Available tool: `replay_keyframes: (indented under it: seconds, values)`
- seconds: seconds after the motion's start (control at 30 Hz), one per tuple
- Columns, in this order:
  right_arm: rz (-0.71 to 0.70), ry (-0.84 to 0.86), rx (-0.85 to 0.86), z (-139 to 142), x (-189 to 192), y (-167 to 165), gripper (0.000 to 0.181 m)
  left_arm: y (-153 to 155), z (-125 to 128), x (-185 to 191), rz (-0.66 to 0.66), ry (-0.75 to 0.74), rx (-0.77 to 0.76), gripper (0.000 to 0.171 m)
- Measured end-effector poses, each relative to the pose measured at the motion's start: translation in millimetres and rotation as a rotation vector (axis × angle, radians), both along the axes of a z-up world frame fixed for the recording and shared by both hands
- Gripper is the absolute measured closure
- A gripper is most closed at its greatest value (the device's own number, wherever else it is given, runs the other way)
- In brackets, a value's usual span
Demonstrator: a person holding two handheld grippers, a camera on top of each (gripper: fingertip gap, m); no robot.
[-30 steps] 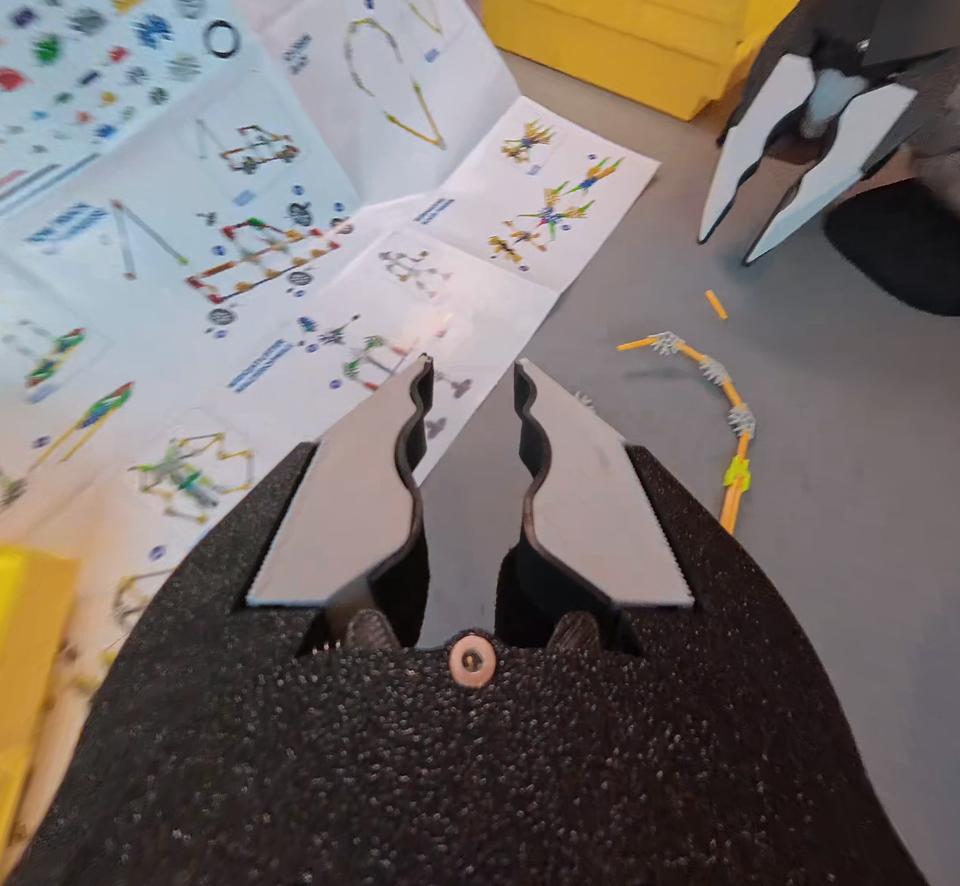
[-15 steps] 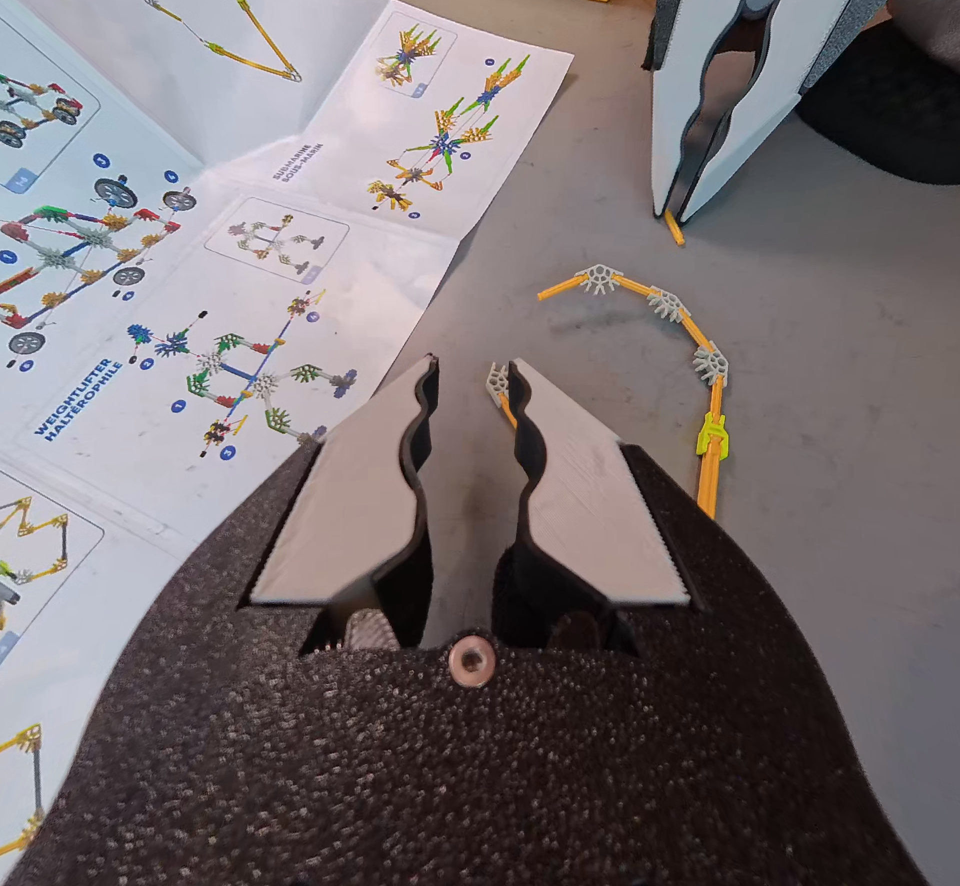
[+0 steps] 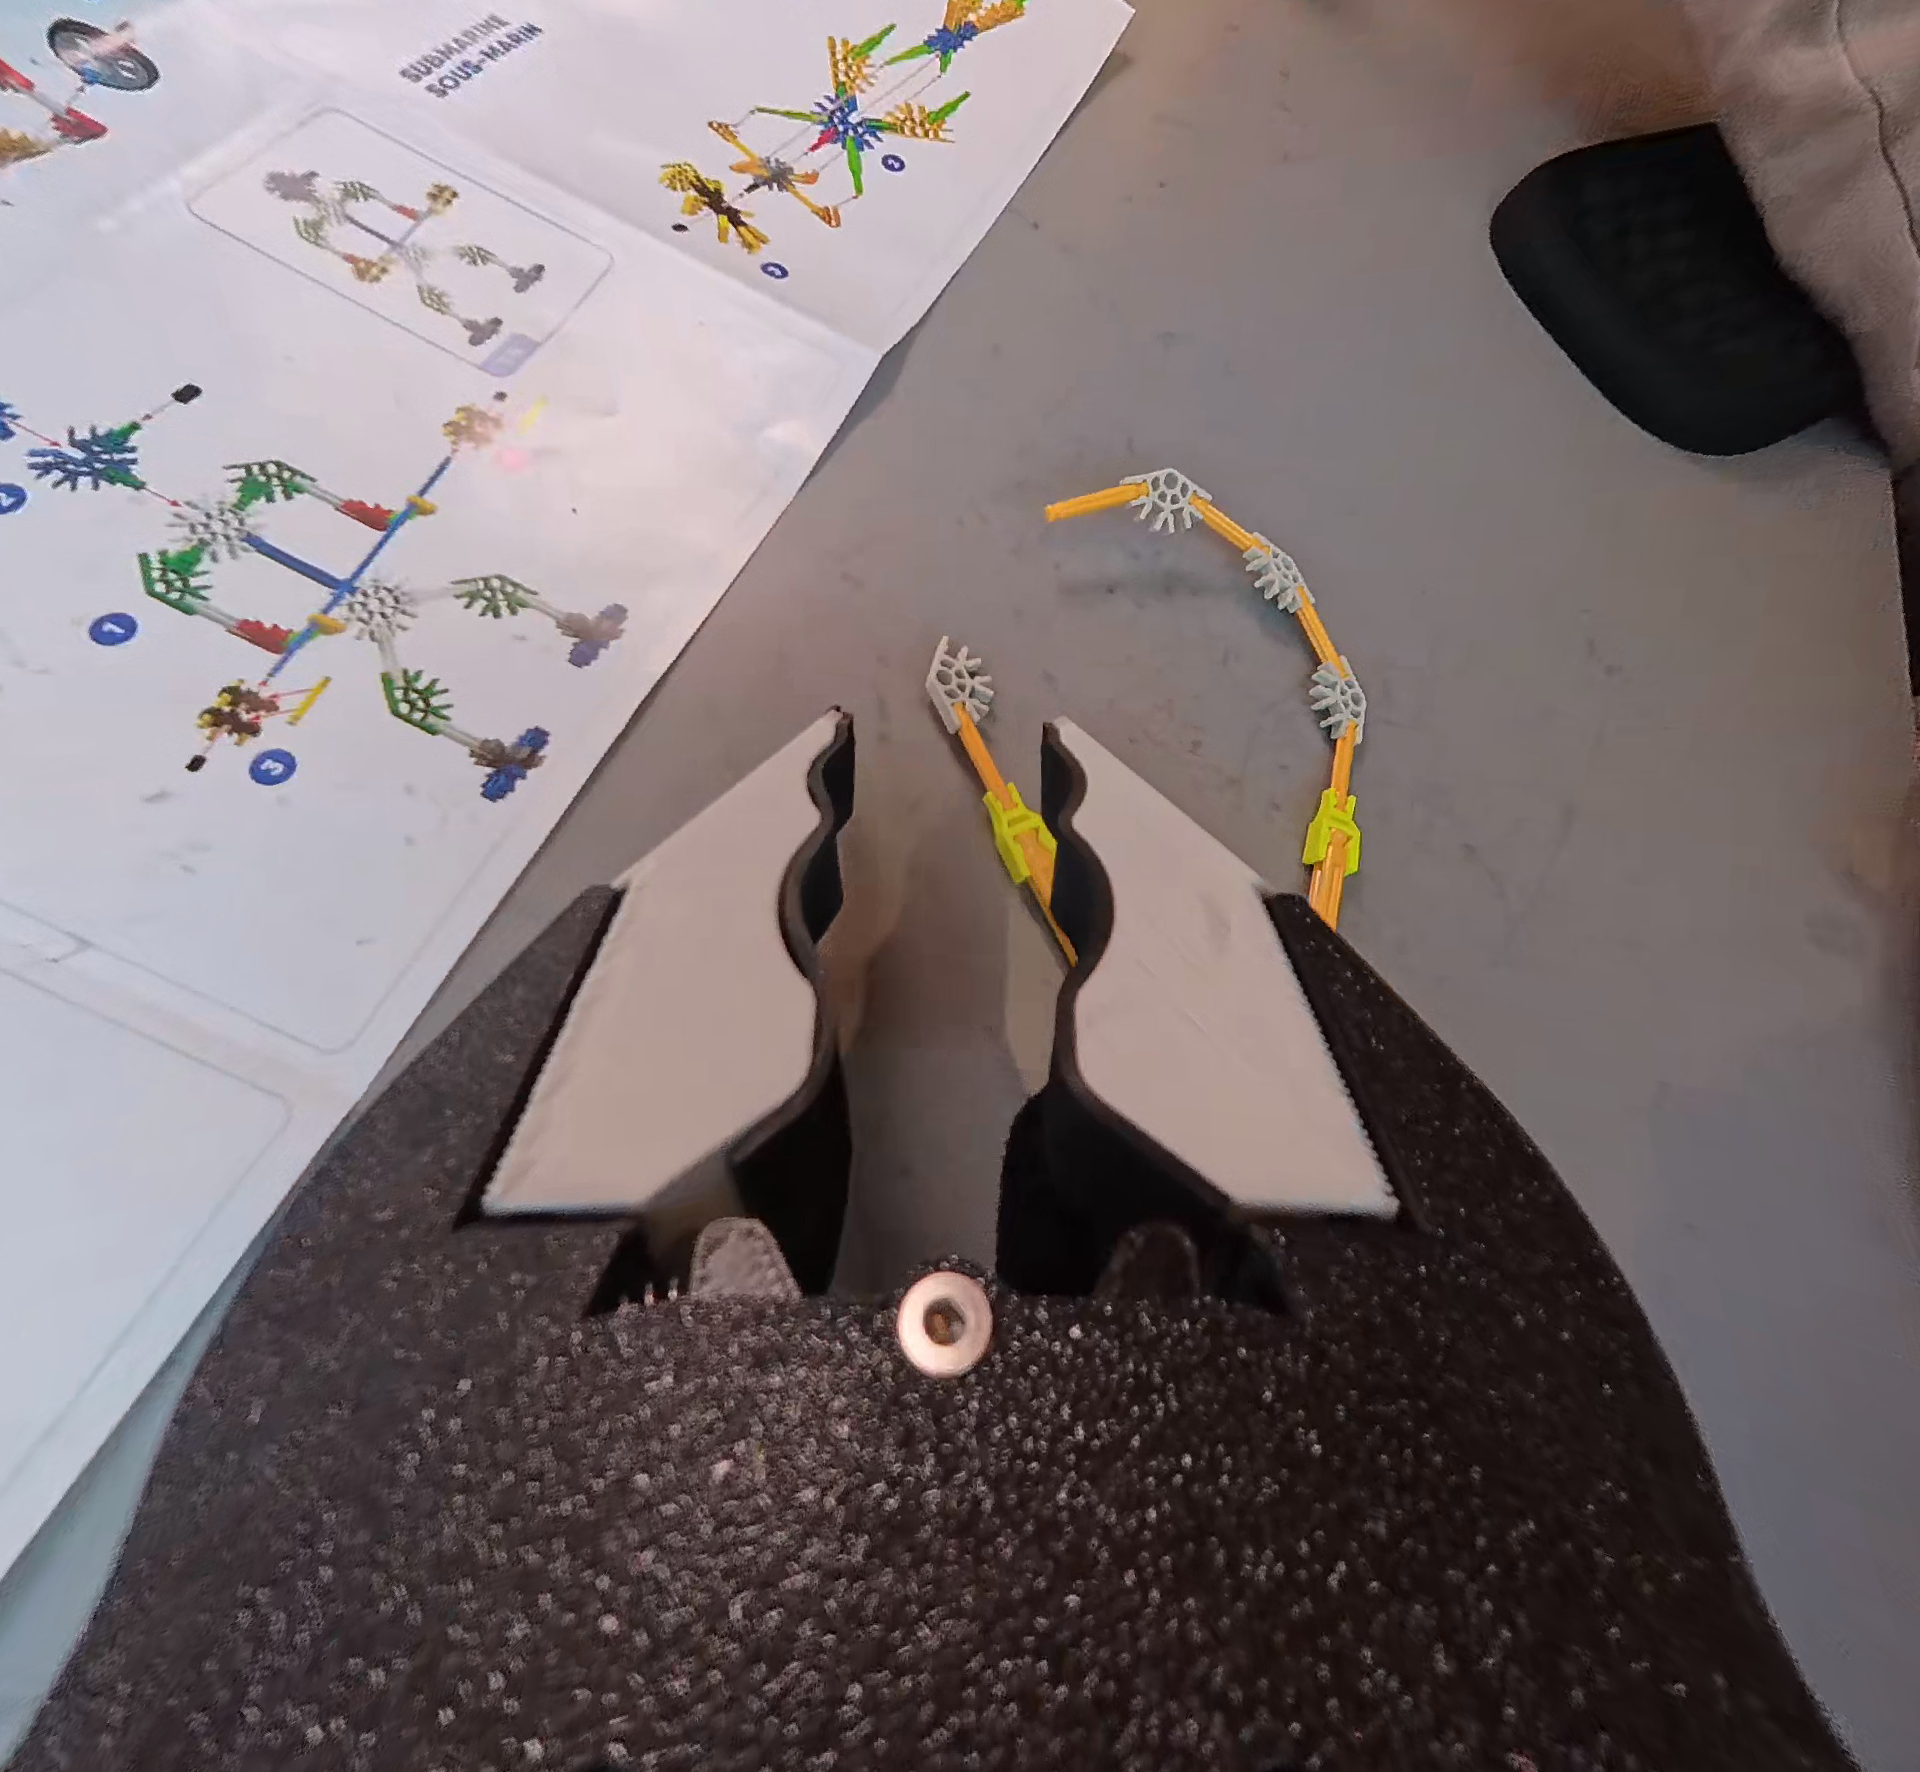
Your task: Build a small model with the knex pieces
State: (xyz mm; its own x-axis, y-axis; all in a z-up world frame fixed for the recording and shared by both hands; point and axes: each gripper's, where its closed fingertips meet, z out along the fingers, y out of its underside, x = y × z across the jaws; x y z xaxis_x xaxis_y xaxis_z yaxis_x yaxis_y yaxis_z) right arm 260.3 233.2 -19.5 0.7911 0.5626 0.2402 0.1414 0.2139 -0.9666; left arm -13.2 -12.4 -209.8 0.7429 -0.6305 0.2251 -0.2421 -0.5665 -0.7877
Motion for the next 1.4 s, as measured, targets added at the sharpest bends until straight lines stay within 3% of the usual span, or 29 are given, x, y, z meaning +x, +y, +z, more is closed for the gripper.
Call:
replay_keyframes:
  seconds: [0.1,0.13,0.17,0.23,0.3,0.4,0.5,0.63,0.73,0.83,0.97,1.1,1.23,1.33,1.4]
  values:
    - [-0.206,-0.107,-0.175,-49.1,47.4,42.6,0.179,-7.8,-5.2,8.5,-0.05,0.005,-0.04,0.135]
    - [-0.256,-0.139,-0.221,-65.2,56.7,52.3,0.174,-9.7,-7.1,10.7,-0.064,0.015,-0.045,0.135]
    - [-0.3,-0.165,-0.25,-76.8,63.6,60.0,0.156,-11.0,-8.5,12.2,-0.072,0.027,-0.045,0.135]
    - [-0.344,-0.17,-0.251,-81.5,68.4,66.7,0.139,-13.1,-10.6,14.0,-0.085,0.054,-0.041,0.136]
    - [-0.313,-0.103,-0.181,-63.1,61.2,60.7,0.138,-13.7,-12.1,13.6,-0.086,0.091,-0.025,0.139]
    - [-0.205,-0.053,0.003,-23.3,35.1,32.0,0.142,-13.1,-15.5,13.1,-0.084,0.144,-0.001,0.144]
    - [0.039,-0.077,0.122,-6.2,-26.0,-16.6,0.158,-9.9,-16.6,10.4,-0.067,0.178,0.017,0.152]
    - [0.51,-0.254,0.08,-48.1,-138.0,-105.1,0.159,-6.0,-17.0,7.1,-0.042,0.182,0.021,0.162]
    - [0.791,-0.387,-0.131,-105.2,-192.4,-169.4,0.159,-4.7,-16.8,5.8,-0.034,0.204,0.037,0.165]
    - [0.886,-0.547,-0.357,-156.2,-211.5,-205.1,0.156,-2.7,-11.0,5.5,-0.027,0.221,0.076,0.166]
    - [0.957,-0.581,-0.597,-181.6,-213.6,-229.7,0.15,0.6,3.2,4.2,-0.01,0.21,0.14,0.166]
    - [1.054,-0.519,-0.66,-173.1,-214.0,-244.7,0.17,1.2,14.3,5.6,-0.006,0.185,0.185,0.167]
    - [1.108,-0.456,-0.628,-159.7,-214.6,-248.1,0.177,1.3,17.8,6.1,-0.008,0.177,0.208,0.166]
    - [1.117,-0.449,-0.609,-157.2,-213.4,-247.1,0.176,0.9,26.5,8.0,-0.007,0.109,0.223,0.167]
    - [1.112,-0.412,-0.611,-152.6,-215.4,-244.6,0.158,0.5,35.6,9.3,-0.01,0.074,0.252,0.168]
